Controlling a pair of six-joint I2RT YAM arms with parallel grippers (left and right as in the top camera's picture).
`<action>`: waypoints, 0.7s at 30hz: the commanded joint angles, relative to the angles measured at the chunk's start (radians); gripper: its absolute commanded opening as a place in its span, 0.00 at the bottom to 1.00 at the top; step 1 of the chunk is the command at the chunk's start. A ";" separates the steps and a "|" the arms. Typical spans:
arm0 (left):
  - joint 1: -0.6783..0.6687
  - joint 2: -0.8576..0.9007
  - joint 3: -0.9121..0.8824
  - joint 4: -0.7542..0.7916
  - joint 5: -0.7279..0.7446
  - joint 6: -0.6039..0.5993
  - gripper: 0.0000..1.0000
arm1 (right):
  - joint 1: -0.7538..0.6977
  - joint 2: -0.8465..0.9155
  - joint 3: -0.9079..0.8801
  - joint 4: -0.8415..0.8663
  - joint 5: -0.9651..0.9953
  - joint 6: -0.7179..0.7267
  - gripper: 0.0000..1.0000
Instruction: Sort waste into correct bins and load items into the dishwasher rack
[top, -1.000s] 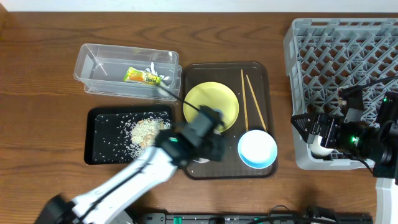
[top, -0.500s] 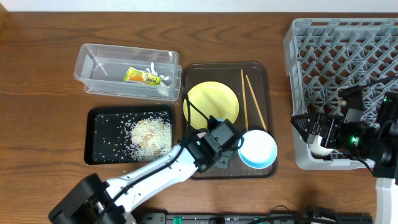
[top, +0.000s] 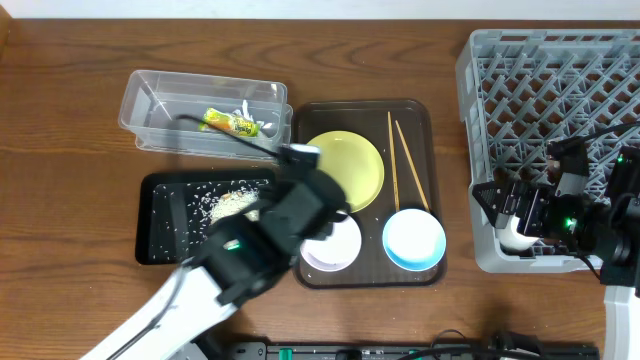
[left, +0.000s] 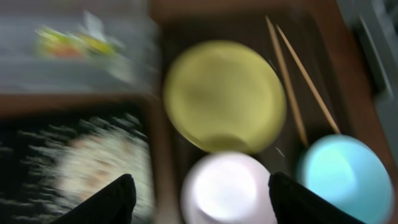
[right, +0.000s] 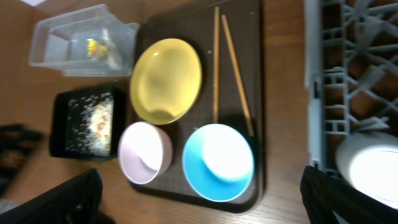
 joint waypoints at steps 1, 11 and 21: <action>0.072 -0.092 0.016 0.000 -0.137 0.128 0.72 | 0.010 -0.001 0.011 0.002 0.053 0.011 0.99; 0.149 -0.166 0.016 -0.005 0.000 0.127 0.84 | 0.010 -0.001 0.011 0.000 0.054 0.010 0.99; 0.149 -0.143 0.013 -0.005 0.000 0.127 0.88 | 0.010 -0.001 0.011 0.000 0.054 0.010 0.99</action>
